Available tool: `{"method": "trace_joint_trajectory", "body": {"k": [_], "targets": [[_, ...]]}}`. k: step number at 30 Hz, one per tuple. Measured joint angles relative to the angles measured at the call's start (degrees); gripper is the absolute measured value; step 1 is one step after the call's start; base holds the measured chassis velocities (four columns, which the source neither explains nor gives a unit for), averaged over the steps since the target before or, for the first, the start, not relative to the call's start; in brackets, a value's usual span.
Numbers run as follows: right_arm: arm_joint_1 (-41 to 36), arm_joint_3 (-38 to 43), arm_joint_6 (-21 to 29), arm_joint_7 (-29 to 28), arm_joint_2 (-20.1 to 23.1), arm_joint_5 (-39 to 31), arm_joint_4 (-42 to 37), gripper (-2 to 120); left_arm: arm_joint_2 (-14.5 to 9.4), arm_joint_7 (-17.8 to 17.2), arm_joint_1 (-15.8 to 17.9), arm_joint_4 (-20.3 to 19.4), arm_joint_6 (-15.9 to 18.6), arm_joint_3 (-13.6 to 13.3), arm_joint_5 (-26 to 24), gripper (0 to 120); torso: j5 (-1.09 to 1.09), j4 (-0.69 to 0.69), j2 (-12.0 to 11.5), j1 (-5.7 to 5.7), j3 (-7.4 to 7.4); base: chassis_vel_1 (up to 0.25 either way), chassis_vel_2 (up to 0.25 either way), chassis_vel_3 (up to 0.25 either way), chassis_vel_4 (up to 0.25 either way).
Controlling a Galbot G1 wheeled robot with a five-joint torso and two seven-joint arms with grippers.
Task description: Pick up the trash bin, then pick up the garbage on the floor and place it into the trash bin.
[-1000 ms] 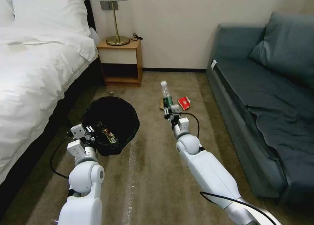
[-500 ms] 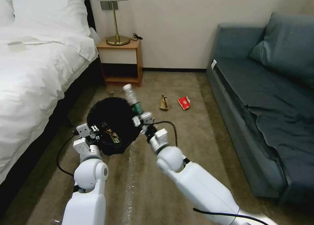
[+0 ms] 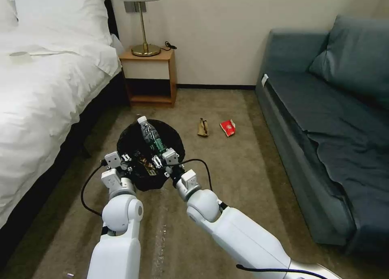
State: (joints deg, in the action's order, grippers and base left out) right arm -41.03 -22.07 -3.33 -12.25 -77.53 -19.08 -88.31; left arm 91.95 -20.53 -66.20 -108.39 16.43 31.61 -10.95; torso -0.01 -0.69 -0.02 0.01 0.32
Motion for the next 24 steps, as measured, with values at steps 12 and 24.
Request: {"method": "trace_joint_trajectory", "body": {"k": [12, 24], "targets": [[-0.28, 0.07, 0.04, 0.19, -0.09, 0.05, -0.13, 90, 0.18, 0.00, -0.22, -0.17, 0.00, 0.11, 0.06, 4, 0.00, 0.00, 0.00, 0.00, 0.00, 0.000, 0.000, 0.000, 0.000], [-0.54, 15.63, 0.24, 0.21, 0.32, -0.40, -3.67, 100, -1.86, 0.20, 0.06, 0.08, -0.27, 0.32, -2.39, 4, 0.01, 0.02, 0.00, 0.00, 0.00, 0.000, 0.000, 0.000, 0.000]]}}
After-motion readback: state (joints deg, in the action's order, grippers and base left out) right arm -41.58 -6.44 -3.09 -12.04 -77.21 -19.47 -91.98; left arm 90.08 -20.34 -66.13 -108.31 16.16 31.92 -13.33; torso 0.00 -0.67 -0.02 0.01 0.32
